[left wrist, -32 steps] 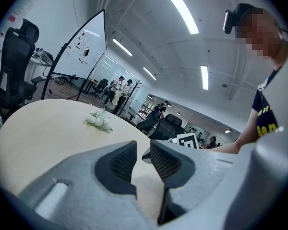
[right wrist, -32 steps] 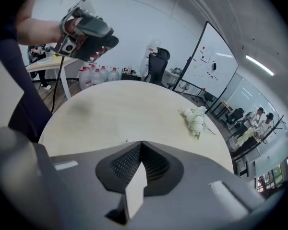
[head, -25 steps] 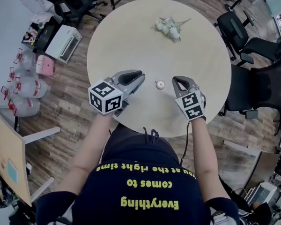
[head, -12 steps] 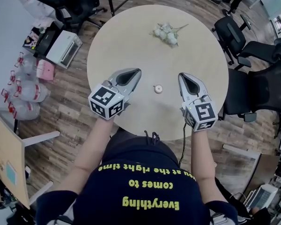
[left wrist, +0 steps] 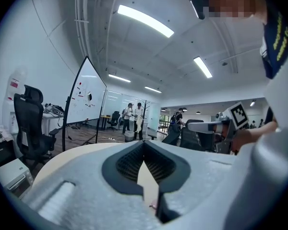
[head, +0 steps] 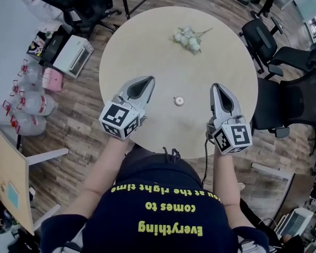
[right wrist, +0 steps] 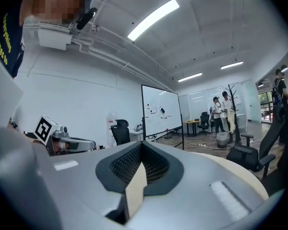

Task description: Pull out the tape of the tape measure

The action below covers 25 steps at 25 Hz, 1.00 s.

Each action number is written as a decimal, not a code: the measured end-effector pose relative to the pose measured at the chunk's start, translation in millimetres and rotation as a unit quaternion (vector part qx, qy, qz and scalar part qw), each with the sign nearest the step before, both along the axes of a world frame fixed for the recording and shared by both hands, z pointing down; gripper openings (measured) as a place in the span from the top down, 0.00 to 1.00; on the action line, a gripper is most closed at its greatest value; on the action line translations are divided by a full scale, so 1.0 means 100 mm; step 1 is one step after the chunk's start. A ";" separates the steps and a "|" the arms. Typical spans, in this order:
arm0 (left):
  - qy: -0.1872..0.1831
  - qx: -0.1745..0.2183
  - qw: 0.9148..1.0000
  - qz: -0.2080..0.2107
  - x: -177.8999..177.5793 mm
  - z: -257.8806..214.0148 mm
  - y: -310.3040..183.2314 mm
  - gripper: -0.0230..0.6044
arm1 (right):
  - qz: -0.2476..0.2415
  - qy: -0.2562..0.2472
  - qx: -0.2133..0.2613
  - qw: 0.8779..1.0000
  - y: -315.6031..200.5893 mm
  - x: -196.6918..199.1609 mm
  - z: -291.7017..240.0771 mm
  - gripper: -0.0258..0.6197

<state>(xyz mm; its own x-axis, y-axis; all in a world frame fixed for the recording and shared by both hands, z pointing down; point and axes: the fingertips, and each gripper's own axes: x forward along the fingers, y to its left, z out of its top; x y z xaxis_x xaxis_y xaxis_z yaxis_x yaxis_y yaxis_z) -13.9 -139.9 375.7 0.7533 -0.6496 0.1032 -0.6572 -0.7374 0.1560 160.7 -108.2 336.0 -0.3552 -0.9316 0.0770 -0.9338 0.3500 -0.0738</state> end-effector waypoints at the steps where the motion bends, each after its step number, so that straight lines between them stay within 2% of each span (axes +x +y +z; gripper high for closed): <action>1: 0.000 0.000 1.000 0.000 0.00 0.00 0.00 0.96 | 0.004 0.000 0.003 1.000 0.01 0.01 -0.01 0.94; 17: 0.001 0.001 1.000 0.005 -0.03 0.00 -0.05 0.96 | 0.001 0.031 0.008 0.999 0.05 -0.11 -0.02 0.94; 25: 0.000 0.001 1.000 0.002 -0.03 0.03 -0.07 0.96 | 0.018 0.030 0.002 0.999 0.04 -0.06 0.02 0.94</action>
<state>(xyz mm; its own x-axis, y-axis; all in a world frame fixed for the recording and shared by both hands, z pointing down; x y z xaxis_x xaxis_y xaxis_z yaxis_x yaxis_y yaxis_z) -17.4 -147.0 379.1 0.7558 -0.6469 0.1014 -0.6543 -0.7404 0.1542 154.3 -104.7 338.0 -0.3166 -0.9438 0.0946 -0.9484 0.3166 -0.0155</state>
